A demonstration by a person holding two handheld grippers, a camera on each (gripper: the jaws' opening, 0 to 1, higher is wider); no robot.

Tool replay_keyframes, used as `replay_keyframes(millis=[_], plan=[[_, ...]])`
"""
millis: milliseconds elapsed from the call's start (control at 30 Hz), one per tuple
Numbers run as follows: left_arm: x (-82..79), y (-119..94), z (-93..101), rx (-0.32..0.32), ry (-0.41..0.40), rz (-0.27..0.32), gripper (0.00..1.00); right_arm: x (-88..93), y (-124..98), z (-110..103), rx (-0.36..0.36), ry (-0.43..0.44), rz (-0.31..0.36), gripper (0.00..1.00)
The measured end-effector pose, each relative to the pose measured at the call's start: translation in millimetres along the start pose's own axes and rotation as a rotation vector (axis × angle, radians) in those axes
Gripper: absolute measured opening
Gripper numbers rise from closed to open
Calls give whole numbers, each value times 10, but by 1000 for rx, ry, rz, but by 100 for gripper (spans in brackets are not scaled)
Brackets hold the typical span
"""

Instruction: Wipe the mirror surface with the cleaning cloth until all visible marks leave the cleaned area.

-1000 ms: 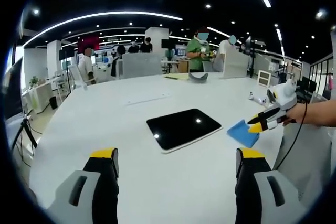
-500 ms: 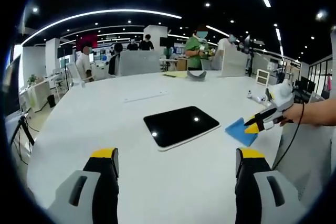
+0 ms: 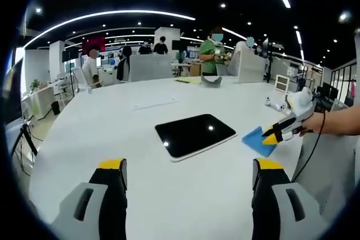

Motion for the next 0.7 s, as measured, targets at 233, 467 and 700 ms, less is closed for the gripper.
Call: replay_keyframes(millis=[233, 467, 700], plan=[[-4, -12, -10, -4, -4, 3, 93, 29, 12, -4, -1, -12, -15, 19], [-11, -30, -51, -17, -10, 8, 93, 62, 38, -28, -2, -39, -39, 18], [-3, -37, -51, -18, -13, 9, 93, 75, 51, -42, 0, -52, -44, 17]])
Point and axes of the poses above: the point that each gripper's makers call its tool centre point, and the gripper's own axes: y roughly forward along the fingers, z roughly to its right, x roughly out of its underside, the point moved 1 cm from there along -y, roughly backward along the fingers, and after that the axes turned 10 degrees about -x, right-handed, at the moved point
